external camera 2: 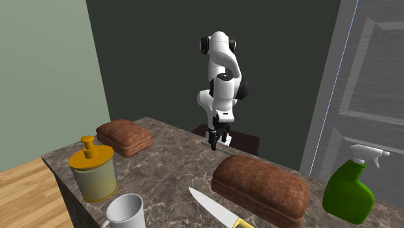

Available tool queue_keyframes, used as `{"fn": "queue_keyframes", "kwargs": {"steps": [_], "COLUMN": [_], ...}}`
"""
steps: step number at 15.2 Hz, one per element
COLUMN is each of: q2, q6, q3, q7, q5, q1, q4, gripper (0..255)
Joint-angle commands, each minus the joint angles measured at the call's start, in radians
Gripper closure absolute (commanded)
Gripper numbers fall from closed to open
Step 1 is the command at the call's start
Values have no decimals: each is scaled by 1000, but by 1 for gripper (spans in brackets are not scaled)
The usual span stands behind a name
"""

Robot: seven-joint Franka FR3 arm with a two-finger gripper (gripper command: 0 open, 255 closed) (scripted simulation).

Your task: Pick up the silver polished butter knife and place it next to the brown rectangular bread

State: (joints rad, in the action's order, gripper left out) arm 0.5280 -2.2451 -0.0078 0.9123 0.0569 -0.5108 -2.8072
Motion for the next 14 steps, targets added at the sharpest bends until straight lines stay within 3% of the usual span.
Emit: {"fn": "queue_keyframes", "kwargs": {"steps": [1,6,7,14], "q2": [-4,-4,-4,-4], "q6": [-9,-8,-8,-8], "q3": [0,0,0,0], "q7": [0,0,0,0], "q5": [1,1,1,1], "q1": [1,1,1,1], "q4": [-4,-4,-4,-4], "gripper": [0,0,255,255]}}
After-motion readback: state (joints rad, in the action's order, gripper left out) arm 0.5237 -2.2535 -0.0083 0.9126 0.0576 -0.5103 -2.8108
